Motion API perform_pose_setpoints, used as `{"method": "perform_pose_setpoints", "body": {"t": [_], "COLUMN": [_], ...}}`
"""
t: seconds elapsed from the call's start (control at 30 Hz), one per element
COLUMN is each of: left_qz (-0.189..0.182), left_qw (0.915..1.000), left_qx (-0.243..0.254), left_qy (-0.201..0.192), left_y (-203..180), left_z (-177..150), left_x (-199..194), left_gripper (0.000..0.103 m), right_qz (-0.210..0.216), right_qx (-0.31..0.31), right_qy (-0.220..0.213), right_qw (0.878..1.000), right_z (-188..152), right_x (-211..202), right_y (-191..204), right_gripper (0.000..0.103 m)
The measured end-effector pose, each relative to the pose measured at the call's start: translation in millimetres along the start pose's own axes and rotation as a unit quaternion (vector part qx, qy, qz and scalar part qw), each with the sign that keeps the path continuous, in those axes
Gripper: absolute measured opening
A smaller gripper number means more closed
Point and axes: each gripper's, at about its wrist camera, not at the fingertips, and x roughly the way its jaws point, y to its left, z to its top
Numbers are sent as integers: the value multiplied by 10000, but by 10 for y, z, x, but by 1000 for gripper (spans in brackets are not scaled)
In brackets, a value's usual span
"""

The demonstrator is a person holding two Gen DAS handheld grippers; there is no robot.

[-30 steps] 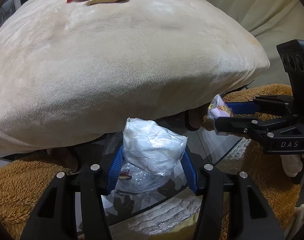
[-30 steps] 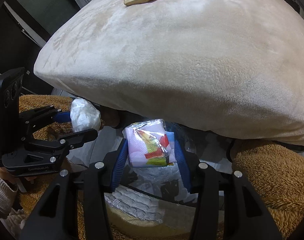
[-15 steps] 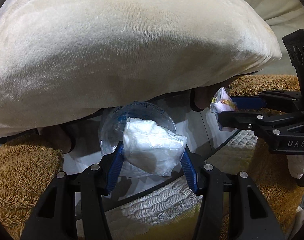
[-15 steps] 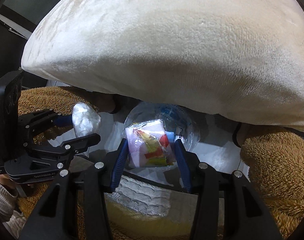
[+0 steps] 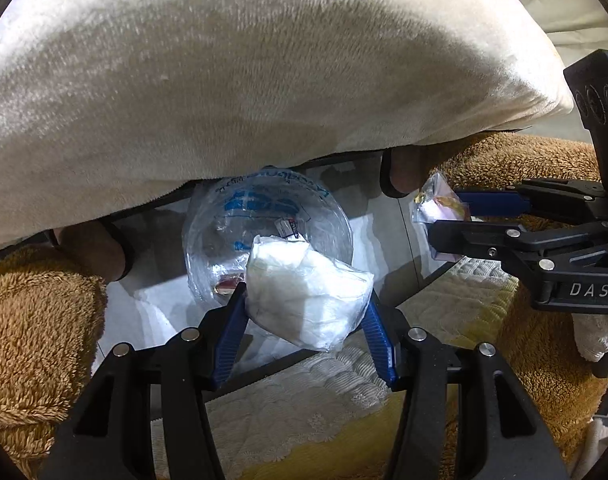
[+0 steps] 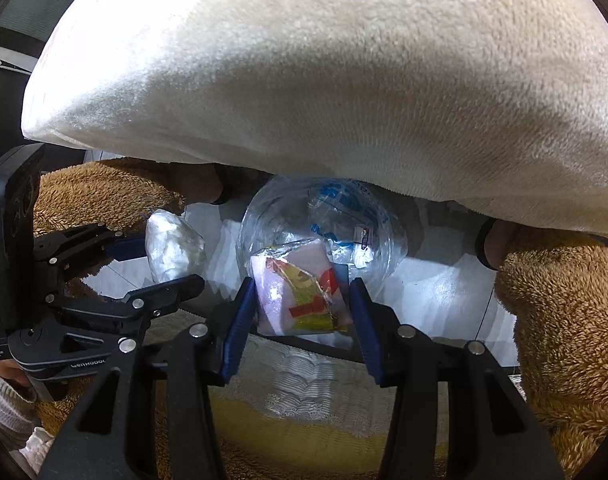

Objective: Collect trash
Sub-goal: 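Open the left tool over the bowl while the right tool releases the pink wrapper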

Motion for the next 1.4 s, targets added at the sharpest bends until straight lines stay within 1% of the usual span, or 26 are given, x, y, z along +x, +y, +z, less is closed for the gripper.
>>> {"method": "perform_pose_setpoints", "body": {"t": [0.43,0.7,0.83,0.9,0.97,1.0,1.13,1.4], "left_qz": [40,52,-21,59,83,101,109,131], "left_qw": [9995,9992,9990,9990,9991,9991,9991,9995], "left_qx": [-61,-101,-109,-101,-103,-115,-152,-143], "left_qy": [310,382,430,423,406,399,390,253], "left_y": [58,77,73,63,62,66,89,87], "left_z": [-19,-15,-20,-19,-17,-16,-11,-6], "left_x": [127,152,166,175,170,168,158,81], "left_gripper": [53,53,56,63,70,71,71,71], "right_qz": [-41,-16,3,30,54,46,54,51], "right_qx": [96,140,198,258,306,314,322,336], "right_qy": [185,200,201,202,191,190,195,56], "right_qw": [9998,9997,9996,9995,9993,9993,9993,9994], "right_z": [11,11,9,10,12,14,11,-16], "right_x": [117,123,118,119,110,107,105,42], "right_y": [-31,-30,-40,-53,-68,-68,-73,-76], "right_gripper": [48,49,50,57,61,63,63,63]}}
